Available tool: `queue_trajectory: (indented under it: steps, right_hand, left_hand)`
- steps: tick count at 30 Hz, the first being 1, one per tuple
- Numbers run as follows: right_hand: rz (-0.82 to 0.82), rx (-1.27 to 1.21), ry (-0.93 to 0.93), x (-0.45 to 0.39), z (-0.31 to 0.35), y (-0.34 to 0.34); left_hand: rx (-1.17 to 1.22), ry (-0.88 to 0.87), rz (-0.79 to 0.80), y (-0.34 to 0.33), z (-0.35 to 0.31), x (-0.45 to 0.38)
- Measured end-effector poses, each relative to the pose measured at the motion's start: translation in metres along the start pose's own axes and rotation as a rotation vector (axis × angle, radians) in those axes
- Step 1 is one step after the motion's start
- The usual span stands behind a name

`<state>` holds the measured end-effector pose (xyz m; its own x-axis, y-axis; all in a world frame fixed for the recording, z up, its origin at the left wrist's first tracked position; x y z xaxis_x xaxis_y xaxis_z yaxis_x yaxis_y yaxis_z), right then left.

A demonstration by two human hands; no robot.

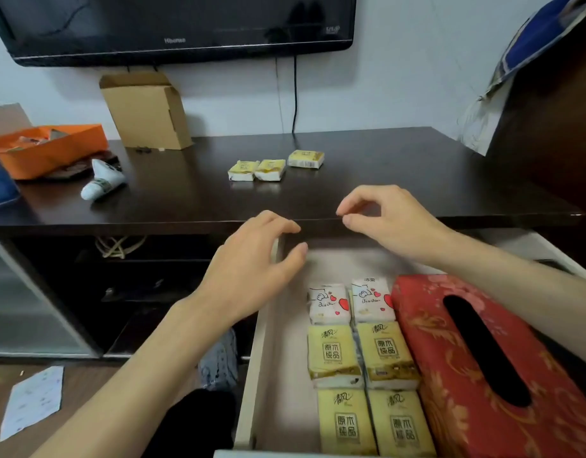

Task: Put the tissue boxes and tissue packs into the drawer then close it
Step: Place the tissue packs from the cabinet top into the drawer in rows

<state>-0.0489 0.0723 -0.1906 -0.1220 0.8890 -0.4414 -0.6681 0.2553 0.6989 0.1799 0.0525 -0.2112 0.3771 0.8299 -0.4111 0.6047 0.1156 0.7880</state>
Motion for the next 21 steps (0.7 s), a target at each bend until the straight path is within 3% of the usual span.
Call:
queue_trajectory:
  steps: [4,10,16,21]
  right_hand:
    - [-0.073,0.041,-0.084,-0.062,-0.031,-0.017]
    - [-0.149,0.137,-0.329,-0.138,-0.082,-0.046]
    - [0.017,0.368,-0.19,-0.185,-0.107,-0.058]
    - [0.162,0.452,-0.124,-0.195,-0.106,-0.062]
  left_hand:
    - [0.064,0.077,-0.074,-0.009,0.017,-0.062]
    - [-0.32,0.173,0.112,-0.047,0.048,-0.17]
    - [-0.397,0.229,0.111,-0.067,0.073,-0.195]
    - [-0.408,0.177,0.013,-0.062,0.069,-0.189]
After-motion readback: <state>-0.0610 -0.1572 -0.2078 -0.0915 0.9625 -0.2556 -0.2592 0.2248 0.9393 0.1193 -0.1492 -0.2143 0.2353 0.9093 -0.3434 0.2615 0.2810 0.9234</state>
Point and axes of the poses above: each hand's wrist, its own x-axis away from the middle knuckle, its own y-axis out of the back of the hand, z = x × y, the point moved 2 cm from there along -x, towards the middle knuckle, and after that the axes turned 11 degrees about y, right-handed, at the moved point
